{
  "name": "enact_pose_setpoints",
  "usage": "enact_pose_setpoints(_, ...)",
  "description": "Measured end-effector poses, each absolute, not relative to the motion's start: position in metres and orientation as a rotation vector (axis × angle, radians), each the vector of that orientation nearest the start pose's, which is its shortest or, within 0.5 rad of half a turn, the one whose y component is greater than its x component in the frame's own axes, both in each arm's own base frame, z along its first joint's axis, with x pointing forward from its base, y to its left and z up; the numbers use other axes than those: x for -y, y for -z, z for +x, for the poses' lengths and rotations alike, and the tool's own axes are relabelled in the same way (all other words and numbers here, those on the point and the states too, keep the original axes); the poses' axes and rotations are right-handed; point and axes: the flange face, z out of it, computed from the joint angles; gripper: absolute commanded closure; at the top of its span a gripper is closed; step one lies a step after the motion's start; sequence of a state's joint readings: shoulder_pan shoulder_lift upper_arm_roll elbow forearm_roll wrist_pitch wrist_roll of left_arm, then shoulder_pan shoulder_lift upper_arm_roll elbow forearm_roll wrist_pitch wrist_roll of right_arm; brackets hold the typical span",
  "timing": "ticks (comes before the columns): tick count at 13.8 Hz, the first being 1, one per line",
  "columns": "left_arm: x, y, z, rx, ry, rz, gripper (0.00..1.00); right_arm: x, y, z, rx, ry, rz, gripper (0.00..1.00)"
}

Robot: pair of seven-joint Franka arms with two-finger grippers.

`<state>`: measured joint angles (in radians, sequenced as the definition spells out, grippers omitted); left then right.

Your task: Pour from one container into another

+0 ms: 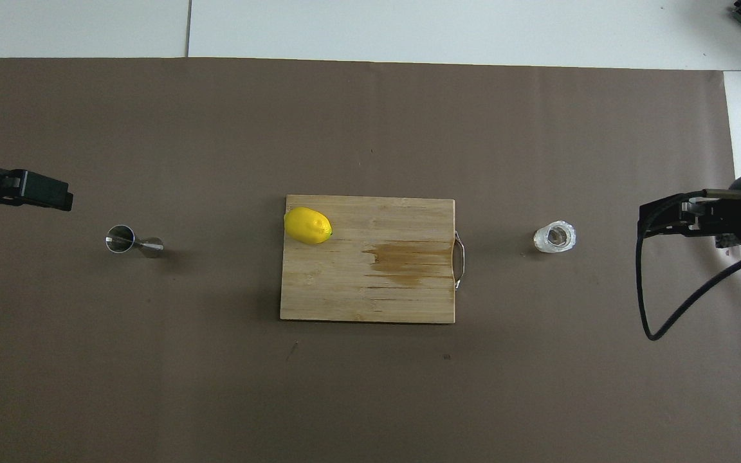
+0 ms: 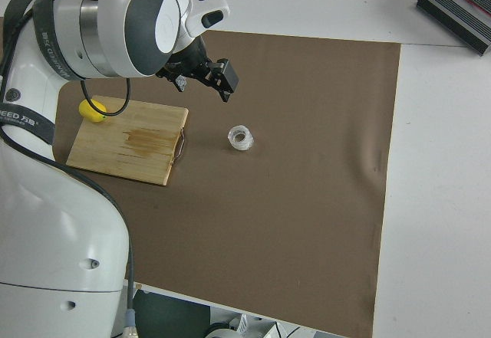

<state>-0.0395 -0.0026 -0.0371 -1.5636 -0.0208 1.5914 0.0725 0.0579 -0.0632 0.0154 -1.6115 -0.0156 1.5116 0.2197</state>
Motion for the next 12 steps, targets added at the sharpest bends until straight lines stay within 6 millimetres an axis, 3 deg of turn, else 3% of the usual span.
enact_pose_setpoints(8, 0.048, -0.632, 0.551, -0.235, 0.036, -3.153, 0.0, -0.037, -0.635, 0.527, -0.232, -0.054, -3.154, 0.0)
enact_pose_setpoints(12, 0.031, -0.629, 0.548, -0.139, 0.001, -3.159, 0.0, -0.037, -0.635, 0.527, -0.232, -0.054, -3.154, 0.0)
